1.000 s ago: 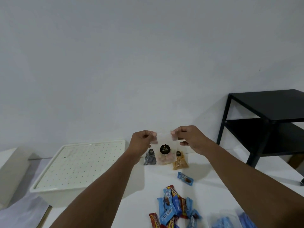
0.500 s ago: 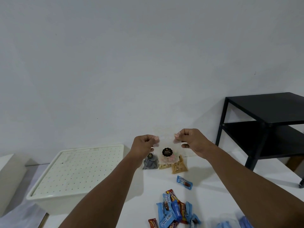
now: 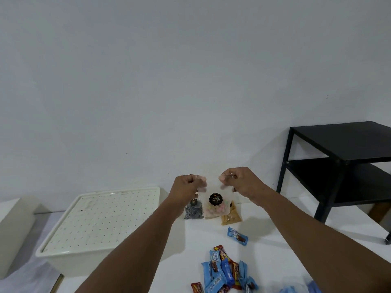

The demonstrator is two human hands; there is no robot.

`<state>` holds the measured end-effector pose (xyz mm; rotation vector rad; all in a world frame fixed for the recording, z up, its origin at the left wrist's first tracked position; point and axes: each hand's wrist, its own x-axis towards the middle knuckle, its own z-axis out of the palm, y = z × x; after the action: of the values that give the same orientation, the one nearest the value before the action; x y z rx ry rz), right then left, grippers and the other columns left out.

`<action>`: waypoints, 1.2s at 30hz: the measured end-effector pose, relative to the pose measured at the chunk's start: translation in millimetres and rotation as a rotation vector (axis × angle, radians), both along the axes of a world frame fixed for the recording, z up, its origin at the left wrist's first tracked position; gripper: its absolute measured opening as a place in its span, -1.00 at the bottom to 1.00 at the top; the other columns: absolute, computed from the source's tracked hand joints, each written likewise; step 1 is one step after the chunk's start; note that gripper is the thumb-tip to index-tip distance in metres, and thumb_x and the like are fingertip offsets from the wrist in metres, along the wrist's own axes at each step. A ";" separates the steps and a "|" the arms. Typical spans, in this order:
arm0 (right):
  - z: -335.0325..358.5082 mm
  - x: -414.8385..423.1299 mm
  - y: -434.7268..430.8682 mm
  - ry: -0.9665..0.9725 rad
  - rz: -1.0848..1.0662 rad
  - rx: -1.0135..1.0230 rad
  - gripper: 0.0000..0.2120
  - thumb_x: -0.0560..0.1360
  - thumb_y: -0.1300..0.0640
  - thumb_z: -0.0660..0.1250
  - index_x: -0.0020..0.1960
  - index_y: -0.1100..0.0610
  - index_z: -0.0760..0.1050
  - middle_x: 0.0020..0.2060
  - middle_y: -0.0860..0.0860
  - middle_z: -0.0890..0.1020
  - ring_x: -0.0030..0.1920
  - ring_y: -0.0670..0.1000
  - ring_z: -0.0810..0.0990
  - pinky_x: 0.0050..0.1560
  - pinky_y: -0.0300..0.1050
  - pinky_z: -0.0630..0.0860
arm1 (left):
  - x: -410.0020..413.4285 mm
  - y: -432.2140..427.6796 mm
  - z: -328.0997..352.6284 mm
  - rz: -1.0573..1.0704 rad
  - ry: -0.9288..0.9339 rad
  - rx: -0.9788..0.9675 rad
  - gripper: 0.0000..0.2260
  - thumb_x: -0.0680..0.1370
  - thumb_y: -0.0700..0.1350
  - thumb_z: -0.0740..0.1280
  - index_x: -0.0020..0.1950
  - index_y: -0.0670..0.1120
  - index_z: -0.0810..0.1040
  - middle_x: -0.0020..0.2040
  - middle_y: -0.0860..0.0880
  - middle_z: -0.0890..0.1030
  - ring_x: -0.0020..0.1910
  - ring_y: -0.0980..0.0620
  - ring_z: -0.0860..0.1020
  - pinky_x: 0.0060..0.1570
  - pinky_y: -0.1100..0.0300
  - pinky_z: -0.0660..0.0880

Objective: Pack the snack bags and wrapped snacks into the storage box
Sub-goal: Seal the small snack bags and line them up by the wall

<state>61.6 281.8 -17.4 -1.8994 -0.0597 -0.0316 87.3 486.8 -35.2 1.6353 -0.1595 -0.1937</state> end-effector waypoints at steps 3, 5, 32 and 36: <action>1.8 -1.3 1.5 0.010 0.026 -0.010 -0.83 0.53 0.11 0.42 -0.03 0.22 0.64 -0.21 0.07 0.70 -0.29 -0.23 0.64 -0.21 -0.21 0.46 | -1.1 1.8 -0.9 -0.036 -0.028 0.034 -0.91 0.54 -0.09 0.43 -0.05 -0.10 0.68 -0.17 -0.04 0.69 -0.11 0.04 0.68 -0.13 0.17 0.50; 1.7 -1.5 4.4 0.018 0.030 0.002 -0.83 0.52 0.08 0.42 -0.04 0.20 0.65 -0.22 0.11 0.70 -0.29 -0.19 0.64 -0.19 -0.17 0.48 | 0.1 2.8 -1.2 -0.041 -0.048 0.044 -0.89 0.53 -0.07 0.45 -0.07 -0.11 0.66 -0.21 -0.04 0.68 -0.12 0.01 0.65 -0.14 0.17 0.48; -9.5 -2.2 -6.9 0.029 -0.021 0.030 -0.71 0.54 0.04 0.41 -0.01 0.30 0.59 -0.21 0.04 0.74 -0.19 -0.16 0.67 -0.14 -0.15 0.51 | -1.4 -3.9 -5.8 -0.071 -0.035 0.043 -0.74 0.53 -0.04 0.46 0.01 -0.26 0.64 -0.12 -0.20 0.70 -0.17 0.08 0.68 -0.11 0.14 0.47; -7.4 -3.8 -6.9 -0.001 -0.022 -0.002 -0.73 0.54 0.03 0.40 -0.02 0.27 0.60 -0.23 0.03 0.73 -0.24 -0.21 0.65 -0.16 -0.16 0.50 | 0.6 -3.9 -6.9 -0.114 0.031 0.021 -0.68 0.46 0.01 0.51 0.00 -0.24 0.67 -0.14 -0.24 0.70 -0.17 -0.03 0.64 -0.10 0.05 0.49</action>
<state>57.8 274.9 -24.8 -1.9019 -0.0395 -0.0469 87.9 482.9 -42.2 1.6448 -0.2277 -0.3090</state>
